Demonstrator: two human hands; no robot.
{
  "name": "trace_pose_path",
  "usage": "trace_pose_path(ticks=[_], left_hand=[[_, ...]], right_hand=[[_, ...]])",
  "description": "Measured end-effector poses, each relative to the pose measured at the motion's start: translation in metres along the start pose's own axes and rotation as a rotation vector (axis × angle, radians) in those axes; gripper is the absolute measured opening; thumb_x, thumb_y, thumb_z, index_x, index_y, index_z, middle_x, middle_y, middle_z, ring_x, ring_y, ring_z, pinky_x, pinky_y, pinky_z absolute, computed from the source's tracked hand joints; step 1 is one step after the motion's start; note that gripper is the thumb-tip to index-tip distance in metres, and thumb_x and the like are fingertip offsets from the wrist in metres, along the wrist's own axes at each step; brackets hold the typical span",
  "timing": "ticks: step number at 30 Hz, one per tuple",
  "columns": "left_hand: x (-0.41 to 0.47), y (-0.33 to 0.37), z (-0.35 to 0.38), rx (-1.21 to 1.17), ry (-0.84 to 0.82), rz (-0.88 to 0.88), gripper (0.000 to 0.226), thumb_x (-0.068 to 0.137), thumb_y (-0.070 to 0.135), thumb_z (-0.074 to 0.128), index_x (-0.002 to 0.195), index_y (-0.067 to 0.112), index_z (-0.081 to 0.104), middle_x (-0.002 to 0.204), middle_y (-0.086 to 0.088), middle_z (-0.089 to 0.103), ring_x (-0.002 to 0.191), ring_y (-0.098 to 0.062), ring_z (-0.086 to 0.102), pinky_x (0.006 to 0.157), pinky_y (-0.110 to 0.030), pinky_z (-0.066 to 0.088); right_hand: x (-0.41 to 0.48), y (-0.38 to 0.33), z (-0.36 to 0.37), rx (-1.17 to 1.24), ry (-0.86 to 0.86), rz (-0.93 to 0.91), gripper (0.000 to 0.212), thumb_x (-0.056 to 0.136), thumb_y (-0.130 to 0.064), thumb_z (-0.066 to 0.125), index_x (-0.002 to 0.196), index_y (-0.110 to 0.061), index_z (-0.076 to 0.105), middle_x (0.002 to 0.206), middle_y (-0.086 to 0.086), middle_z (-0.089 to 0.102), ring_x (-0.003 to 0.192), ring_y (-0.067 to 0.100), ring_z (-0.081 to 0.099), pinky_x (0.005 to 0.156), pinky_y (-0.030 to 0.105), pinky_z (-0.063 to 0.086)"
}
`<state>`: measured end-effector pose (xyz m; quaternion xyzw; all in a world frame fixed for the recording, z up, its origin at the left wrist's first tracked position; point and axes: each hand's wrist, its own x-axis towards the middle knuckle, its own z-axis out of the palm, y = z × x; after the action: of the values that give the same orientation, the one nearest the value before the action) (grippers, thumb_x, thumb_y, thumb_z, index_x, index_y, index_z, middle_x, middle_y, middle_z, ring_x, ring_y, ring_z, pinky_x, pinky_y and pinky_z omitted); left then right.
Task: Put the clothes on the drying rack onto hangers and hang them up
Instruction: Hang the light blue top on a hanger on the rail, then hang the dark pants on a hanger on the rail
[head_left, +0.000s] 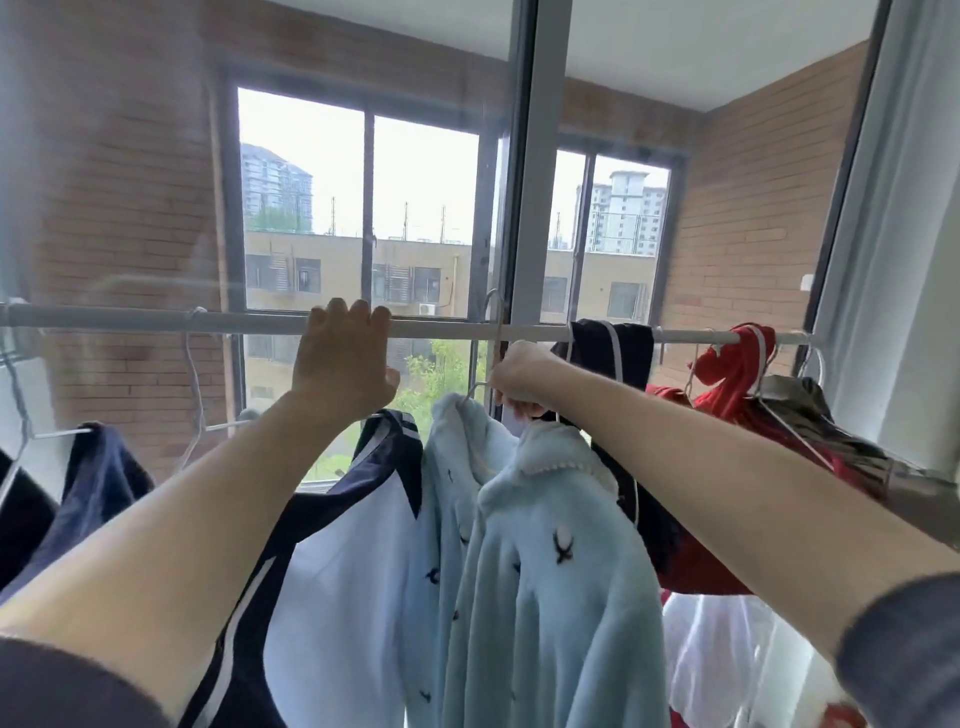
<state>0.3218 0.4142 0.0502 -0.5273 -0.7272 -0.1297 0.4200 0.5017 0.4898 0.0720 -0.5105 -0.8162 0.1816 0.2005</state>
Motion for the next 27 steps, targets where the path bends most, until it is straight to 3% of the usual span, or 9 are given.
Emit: trace_pose_path(ticks=[5,8,12,14,16,18,21,23,27], left_hand=[[-0.001,0.000,0.001,-0.029,-0.012,-0.007,0.044,0.079,0.036,0.056,0.111,0.007,0.046,0.103,-0.010,0.055,0.095,-0.029,0.049,0.091,-0.042,0.038],[0.000,-0.001,0.002,-0.015,-0.017,-0.023,0.045,0.079,0.036,0.057,0.111,0.006,0.046,0.102,-0.011,0.055,0.095,-0.030,0.049,0.089,-0.042,0.038],[0.000,-0.001,0.004,0.004,-0.006,-0.034,0.043,0.077,0.033,0.058,0.107,0.004,0.049,0.096,-0.013,0.056,0.090,-0.031,0.050,0.085,-0.044,0.041],[0.001,0.000,0.006,0.005,0.002,-0.040,0.043,0.076,0.033,0.059,0.104,0.002,0.051,0.093,-0.015,0.057,0.088,-0.034,0.052,0.084,-0.045,0.042],[0.001,0.004,0.004,-0.022,0.015,-0.059,0.040,0.078,0.032,0.058,0.102,0.000,0.053,0.091,-0.017,0.059,0.087,-0.036,0.053,0.083,-0.047,0.043],[0.003,0.008,0.002,-0.058,0.003,-0.103,0.037,0.082,0.030,0.050,0.103,0.000,0.054,0.094,-0.019,0.061,0.091,-0.037,0.055,0.087,-0.048,0.043],[0.009,0.020,0.003,-0.071,0.004,-0.170,0.041,0.089,0.033,0.040,0.114,0.002,0.052,0.113,-0.021,0.060,0.112,-0.039,0.051,0.109,-0.056,0.024],[0.014,0.035,0.001,-0.124,0.078,-0.128,0.042,0.090,0.034,0.043,0.119,0.004,0.051,0.120,-0.020,0.056,0.120,-0.037,0.048,0.114,-0.059,0.007],[0.042,0.099,-0.009,-0.262,0.130,0.074,0.047,0.089,0.036,0.048,0.130,0.012,0.044,0.135,-0.010,0.049,0.131,-0.027,0.040,0.117,-0.055,0.002]], right_hand=[[0.010,0.007,0.030,0.037,-0.099,-0.008,0.027,0.092,-0.003,0.048,0.065,-0.007,0.051,0.055,0.007,0.058,0.023,0.006,0.048,0.026,0.014,0.036],[0.013,0.014,0.043,0.064,-0.062,-0.028,0.031,0.097,-0.007,0.044,0.070,-0.001,0.057,0.054,0.008,0.059,0.027,0.008,0.050,0.031,0.017,0.038],[0.014,0.031,0.025,0.082,-0.115,-0.046,0.035,0.101,-0.028,0.045,0.092,-0.001,0.063,0.065,0.007,0.064,0.044,0.012,0.059,0.047,0.022,0.049],[0.014,0.049,0.002,-0.036,0.139,-0.077,0.031,0.098,-0.032,0.048,0.096,-0.005,0.063,0.067,0.002,0.060,0.054,0.014,0.061,0.056,0.026,0.053],[0.013,0.076,-0.023,0.011,0.390,-0.044,0.027,0.094,-0.030,0.047,0.080,-0.011,0.059,0.066,0.000,0.057,0.063,0.019,0.058,0.057,0.027,0.044],[0.012,0.105,-0.043,0.068,0.495,0.037,0.024,0.091,-0.030,0.047,0.081,-0.011,0.057,0.070,-0.001,0.056,0.067,0.020,0.055,0.058,0.028,0.036],[0.014,0.135,-0.051,0.238,0.407,0.150,0.020,0.091,-0.023,0.049,0.088,-0.006,0.059,0.077,0.005,0.061,0.063,0.019,0.056,0.061,0.028,0.043],[0.013,0.138,-0.046,0.449,0.251,0.197,0.017,0.091,-0.014,0.050,0.086,-0.002,0.061,0.078,0.011,0.066,0.057,0.019,0.060,0.055,0.028,0.051],[0.011,0.125,-0.023,0.646,-0.197,0.186,0.030,0.099,-0.014,0.045,0.125,0.002,0.051,0.118,0.022,0.061,0.104,0.034,0.064,0.081,0.037,0.055]])
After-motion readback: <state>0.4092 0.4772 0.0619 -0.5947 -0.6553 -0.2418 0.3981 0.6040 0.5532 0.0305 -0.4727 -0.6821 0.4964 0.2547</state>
